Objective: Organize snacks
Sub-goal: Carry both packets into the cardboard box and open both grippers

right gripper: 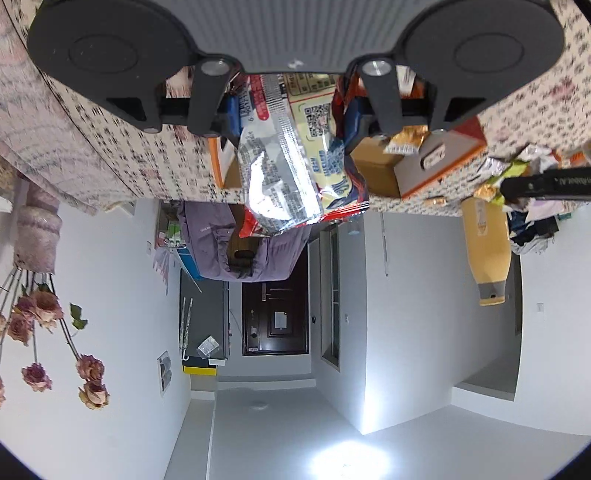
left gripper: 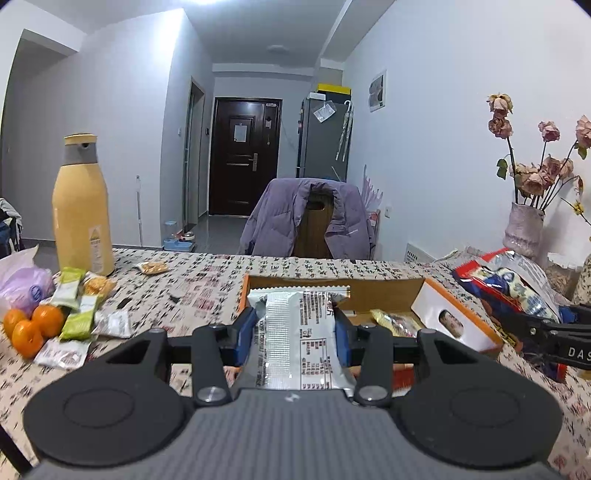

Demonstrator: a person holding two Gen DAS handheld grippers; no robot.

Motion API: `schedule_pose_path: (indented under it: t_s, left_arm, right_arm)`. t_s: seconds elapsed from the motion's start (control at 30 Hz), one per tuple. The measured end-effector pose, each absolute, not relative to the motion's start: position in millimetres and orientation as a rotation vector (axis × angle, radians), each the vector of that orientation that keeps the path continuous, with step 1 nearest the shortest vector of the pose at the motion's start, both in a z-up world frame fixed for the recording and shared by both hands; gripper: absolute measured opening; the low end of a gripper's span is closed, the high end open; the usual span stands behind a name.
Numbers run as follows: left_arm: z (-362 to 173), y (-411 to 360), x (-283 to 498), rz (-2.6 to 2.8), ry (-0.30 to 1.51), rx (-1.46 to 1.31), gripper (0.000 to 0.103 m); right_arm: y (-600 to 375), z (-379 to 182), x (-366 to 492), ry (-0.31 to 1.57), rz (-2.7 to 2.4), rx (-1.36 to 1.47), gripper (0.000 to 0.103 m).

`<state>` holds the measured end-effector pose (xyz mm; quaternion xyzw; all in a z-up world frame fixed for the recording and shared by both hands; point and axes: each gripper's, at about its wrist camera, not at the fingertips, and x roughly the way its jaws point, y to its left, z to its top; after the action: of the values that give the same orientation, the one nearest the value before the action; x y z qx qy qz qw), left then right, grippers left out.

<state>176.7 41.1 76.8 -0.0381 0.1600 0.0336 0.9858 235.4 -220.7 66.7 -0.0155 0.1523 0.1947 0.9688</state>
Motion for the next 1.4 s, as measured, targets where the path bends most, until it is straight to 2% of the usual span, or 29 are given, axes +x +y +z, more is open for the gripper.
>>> schedule_pose_path:
  t_s: [0.3, 0.5, 0.9, 0.93, 1.0, 1.07, 1.1, 1.13, 1.17, 1.2, 1.23, 1.4]
  left_arm:
    - [82, 35, 249, 0.066, 0.369, -0.073, 0.044]
    - [66, 35, 294, 0.093, 0.421, -0.099, 0.044]
    - [31, 48, 311, 0.101, 0.516, -0.102, 0.044]
    - [29, 49, 312, 0.103, 0.523, -0.104, 0.045]
    - [27, 53, 312, 0.099, 0.531, -0.119, 0.045]
    - [28, 53, 310, 0.101, 0.528, -0.128, 0.05]
    - [28, 53, 309, 0.101, 0.521, -0.129, 0.056]
    - [29, 52, 307, 0.102, 0.511, -0.127, 0.067]
    - [31, 51, 305, 0.106, 0.495, -0.123, 0.075]
    - [32, 50, 302, 0.112, 0.48, -0.121, 0.091]
    - [34, 49, 299, 0.121, 0.458, -0.119, 0.102]
    - [40, 47, 290, 0.124, 0.398, -0.123, 0.103]
  right_arm:
    - [-206, 73, 303, 0.341, 0.394, -0.004, 0.05]
    - [-195, 56, 344, 0.401, 0.371, 0.012, 0.05]
    - [-187, 23, 358, 0.506, 0.382, -0.002, 0.051]
    - [-187, 21, 358, 0.514, 0.381, -0.001, 0.051]
    - [-189, 20, 358, 0.524, 0.375, 0.004, 0.061]
    - [-190, 20, 356, 0.522, 0.375, 0.015, 0.066]
    - [-191, 20, 355, 0.518, 0.378, 0.021, 0.071]
    - [-192, 20, 353, 0.512, 0.378, 0.023, 0.074]
    - [-192, 21, 352, 0.503, 0.377, 0.023, 0.084]
    - [-193, 22, 350, 0.492, 0.376, 0.024, 0.096]
    - [-193, 23, 348, 0.478, 0.376, 0.028, 0.101]
    - [-197, 26, 345, 0.447, 0.366, 0.035, 0.103]
